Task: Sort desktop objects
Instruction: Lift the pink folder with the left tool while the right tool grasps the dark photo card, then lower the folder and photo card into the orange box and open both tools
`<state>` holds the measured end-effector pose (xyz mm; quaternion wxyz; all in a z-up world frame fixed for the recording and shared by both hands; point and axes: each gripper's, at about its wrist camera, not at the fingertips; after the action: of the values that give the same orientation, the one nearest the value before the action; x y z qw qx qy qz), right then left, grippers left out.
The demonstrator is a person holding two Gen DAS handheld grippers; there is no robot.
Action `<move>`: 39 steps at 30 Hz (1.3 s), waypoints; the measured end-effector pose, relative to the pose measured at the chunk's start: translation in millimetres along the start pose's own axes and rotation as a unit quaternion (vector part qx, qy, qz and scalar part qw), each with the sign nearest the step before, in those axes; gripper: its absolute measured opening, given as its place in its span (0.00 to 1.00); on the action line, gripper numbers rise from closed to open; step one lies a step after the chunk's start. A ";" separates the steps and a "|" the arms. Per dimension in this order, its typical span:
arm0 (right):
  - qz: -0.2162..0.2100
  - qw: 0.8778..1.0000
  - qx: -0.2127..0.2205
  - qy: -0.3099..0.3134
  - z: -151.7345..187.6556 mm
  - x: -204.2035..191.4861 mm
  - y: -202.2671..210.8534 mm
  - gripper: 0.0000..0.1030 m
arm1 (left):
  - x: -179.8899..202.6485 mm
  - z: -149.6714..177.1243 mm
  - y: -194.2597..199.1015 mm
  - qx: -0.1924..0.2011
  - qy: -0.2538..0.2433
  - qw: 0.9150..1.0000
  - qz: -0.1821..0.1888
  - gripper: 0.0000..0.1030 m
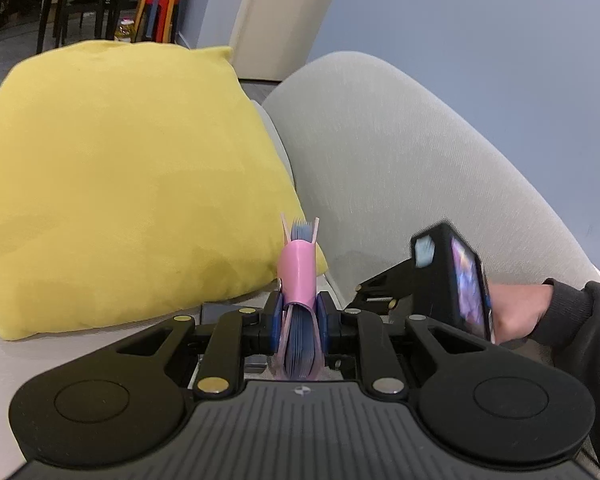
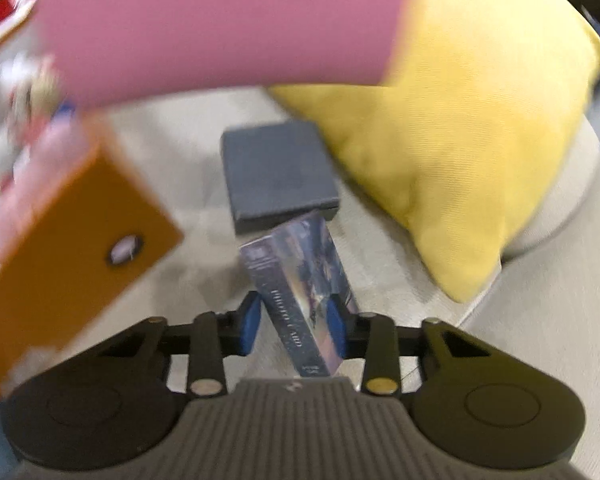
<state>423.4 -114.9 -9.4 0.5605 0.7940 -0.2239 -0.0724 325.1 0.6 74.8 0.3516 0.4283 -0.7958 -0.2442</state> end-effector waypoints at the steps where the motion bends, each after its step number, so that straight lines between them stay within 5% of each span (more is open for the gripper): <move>1: -0.014 1.000 0.003 -0.023 -3.9 2.6 4.7 0.30 | 0.2 0.8 4.0 0.002 0.000 1.000 -0.001 0.20; 7: -0.040 0.986 -0.030 -0.156 8.7 18.8 -0.9 0.24 | 0.3 6.4 19.5 0.008 0.008 1.000 -0.007 0.20; 13: -0.016 0.986 -0.031 -0.164 9.8 9.5 -9.5 0.26 | 2.0 13.9 41.9 0.015 0.020 1.000 -0.008 0.20; 19: 0.004 0.976 0.003 -0.218 20.2 -0.4 18.5 0.24 | 5.8 33.1 78.7 0.036 0.037 0.999 0.000 0.20; 26: -0.024 0.948 0.085 -0.305 46.1 -28.6 96.8 0.24 | 0.9 85.4 112.0 0.059 0.120 0.989 0.057 0.19; 34: -0.029 0.925 0.143 -0.352 68.6 -72.0 147.1 0.24 | -19.0 146.0 77.3 0.067 0.249 0.965 0.050 0.19; 39: -0.031 0.915 0.157 -0.370 70.5 -84.9 159.5 0.24 | -10.4 162.8 49.7 0.074 0.239 0.968 0.003 0.19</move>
<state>278.3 -181.6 100.7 0.3033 0.7950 -0.3987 -0.3421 178.6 49.2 2.3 0.4996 0.4967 -0.7058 -0.0744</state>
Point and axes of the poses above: each gripper's, at about its wrist camera, not at the fingertips, and y roughly against the way its jaws point, x to its right, z to its underside, and after that the axes turned 3 degrees about z, right-handed
